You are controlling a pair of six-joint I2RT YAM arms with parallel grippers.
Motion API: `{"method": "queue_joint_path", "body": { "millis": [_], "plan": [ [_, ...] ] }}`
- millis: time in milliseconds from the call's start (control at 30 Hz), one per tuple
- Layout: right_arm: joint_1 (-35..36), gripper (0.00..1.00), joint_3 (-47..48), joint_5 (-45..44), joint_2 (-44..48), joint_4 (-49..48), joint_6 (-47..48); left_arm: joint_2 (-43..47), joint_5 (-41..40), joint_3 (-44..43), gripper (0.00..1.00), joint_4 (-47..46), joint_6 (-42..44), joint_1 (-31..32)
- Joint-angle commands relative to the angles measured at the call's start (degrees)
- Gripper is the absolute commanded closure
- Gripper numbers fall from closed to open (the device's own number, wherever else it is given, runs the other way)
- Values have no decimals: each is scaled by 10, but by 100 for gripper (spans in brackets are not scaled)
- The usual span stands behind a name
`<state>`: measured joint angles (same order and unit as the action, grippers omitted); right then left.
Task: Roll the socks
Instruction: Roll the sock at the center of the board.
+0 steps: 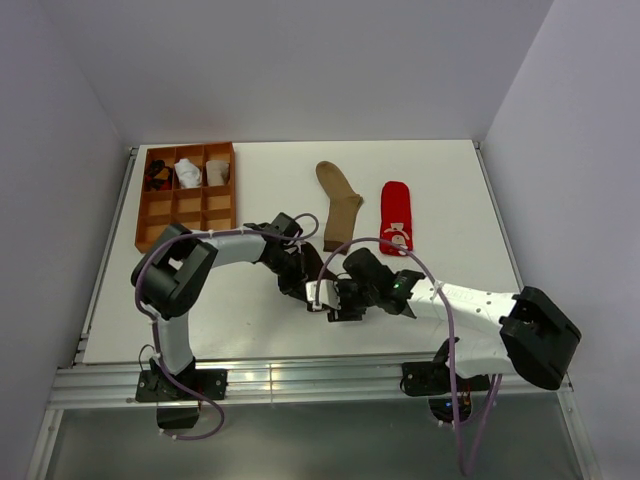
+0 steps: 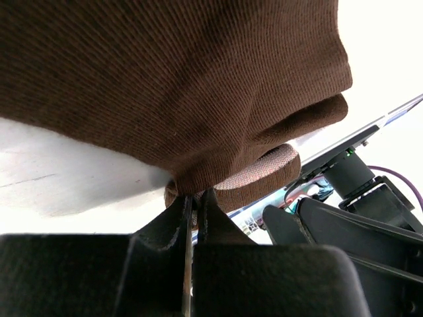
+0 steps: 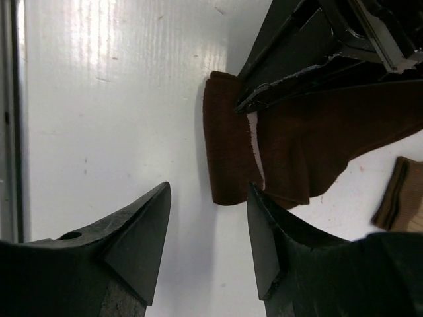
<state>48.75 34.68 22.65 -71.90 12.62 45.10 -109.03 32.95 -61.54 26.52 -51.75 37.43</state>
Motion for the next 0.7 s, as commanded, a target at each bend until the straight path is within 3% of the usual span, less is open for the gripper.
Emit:
{"method": "queue_joint_path", "body": {
  "millis": [0, 533, 667],
  "plan": [
    [24, 44, 1, -63, -7, -57, 22, -25, -56, -2, 100, 29, 21, -3],
    [66, 47, 31, -131, -95, -69, 42, -27, -44, 2, 100, 22, 28, -9],
    [71, 54, 37, -139, -111, -71, 39, -25, -39, 5, 100, 19, 28, -10]
  ]
}}
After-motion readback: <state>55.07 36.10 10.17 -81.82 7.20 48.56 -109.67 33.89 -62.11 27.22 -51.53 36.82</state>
